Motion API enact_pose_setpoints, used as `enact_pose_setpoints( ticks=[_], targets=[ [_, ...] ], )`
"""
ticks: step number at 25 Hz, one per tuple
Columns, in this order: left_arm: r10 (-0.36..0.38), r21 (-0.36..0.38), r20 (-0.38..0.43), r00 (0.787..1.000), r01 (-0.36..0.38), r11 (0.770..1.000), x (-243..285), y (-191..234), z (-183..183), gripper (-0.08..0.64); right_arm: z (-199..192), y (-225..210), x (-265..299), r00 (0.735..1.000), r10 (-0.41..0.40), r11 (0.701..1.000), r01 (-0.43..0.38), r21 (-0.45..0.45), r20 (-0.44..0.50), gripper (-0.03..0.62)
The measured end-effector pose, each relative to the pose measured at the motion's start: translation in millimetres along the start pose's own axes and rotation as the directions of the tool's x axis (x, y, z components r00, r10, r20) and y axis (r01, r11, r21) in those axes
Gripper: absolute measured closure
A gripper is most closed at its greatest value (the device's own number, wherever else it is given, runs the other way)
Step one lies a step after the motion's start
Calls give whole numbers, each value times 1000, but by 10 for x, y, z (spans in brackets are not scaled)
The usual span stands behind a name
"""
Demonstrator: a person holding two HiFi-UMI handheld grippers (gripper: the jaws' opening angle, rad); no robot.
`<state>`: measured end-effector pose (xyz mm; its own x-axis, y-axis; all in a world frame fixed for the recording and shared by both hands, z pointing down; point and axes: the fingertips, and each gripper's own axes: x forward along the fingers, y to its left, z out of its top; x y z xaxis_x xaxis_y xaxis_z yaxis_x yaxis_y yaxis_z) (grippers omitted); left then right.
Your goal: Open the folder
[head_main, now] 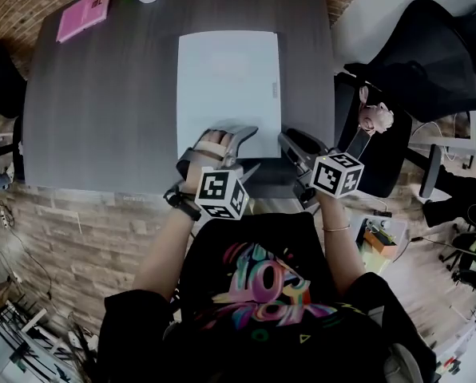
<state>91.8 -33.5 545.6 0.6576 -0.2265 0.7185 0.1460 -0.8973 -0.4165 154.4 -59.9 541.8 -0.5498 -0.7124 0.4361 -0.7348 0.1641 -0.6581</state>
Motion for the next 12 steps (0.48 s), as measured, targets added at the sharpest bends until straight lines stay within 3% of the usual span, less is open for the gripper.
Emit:
enact_pose_setpoints(
  ticks=[4,12],
  targets=[
    [-11,16,8,1000,11,1000,-15,25,17,210,1,-1,1,1000,5,1000,-5,-6,-16,466],
    [-9,-19,35,999,10,1000,-117,78,35,210,-8,-10,5,999,13,1000,-13,-18,-35,466]
  ],
)
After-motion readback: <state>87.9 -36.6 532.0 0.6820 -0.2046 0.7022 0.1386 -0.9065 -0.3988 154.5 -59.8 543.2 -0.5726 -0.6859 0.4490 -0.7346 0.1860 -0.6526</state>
